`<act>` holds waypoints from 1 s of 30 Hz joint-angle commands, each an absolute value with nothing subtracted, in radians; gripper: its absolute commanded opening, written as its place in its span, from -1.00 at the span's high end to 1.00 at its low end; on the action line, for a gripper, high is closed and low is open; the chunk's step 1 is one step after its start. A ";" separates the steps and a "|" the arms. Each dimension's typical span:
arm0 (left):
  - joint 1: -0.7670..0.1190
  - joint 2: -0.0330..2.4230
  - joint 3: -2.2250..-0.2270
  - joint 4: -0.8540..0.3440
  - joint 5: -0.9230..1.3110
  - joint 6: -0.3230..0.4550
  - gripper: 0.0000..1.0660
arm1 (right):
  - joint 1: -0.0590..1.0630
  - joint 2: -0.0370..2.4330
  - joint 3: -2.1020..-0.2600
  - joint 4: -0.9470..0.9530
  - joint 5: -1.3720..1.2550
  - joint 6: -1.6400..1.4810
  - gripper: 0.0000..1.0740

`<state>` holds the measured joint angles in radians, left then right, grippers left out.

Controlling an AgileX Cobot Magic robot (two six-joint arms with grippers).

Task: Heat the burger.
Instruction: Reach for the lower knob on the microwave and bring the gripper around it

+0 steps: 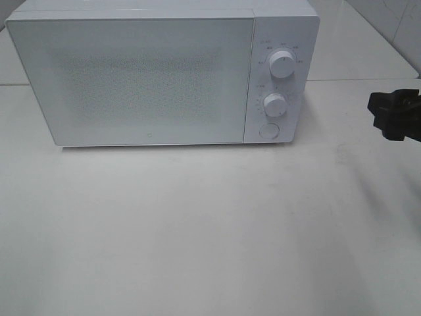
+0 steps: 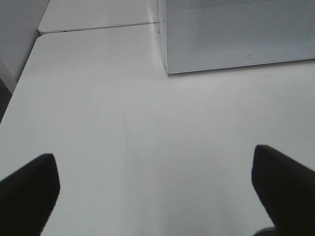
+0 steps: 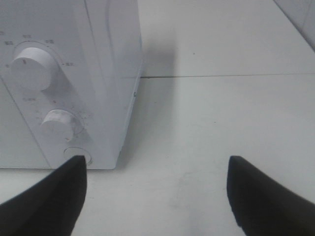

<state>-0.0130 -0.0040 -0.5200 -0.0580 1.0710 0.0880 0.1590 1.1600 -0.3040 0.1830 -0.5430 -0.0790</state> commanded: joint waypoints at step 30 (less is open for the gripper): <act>-0.009 -0.023 -0.517 -0.057 1.068 0.086 -0.89 | 0.739 1.635 -0.410 0.850 -1.152 -0.414 -0.42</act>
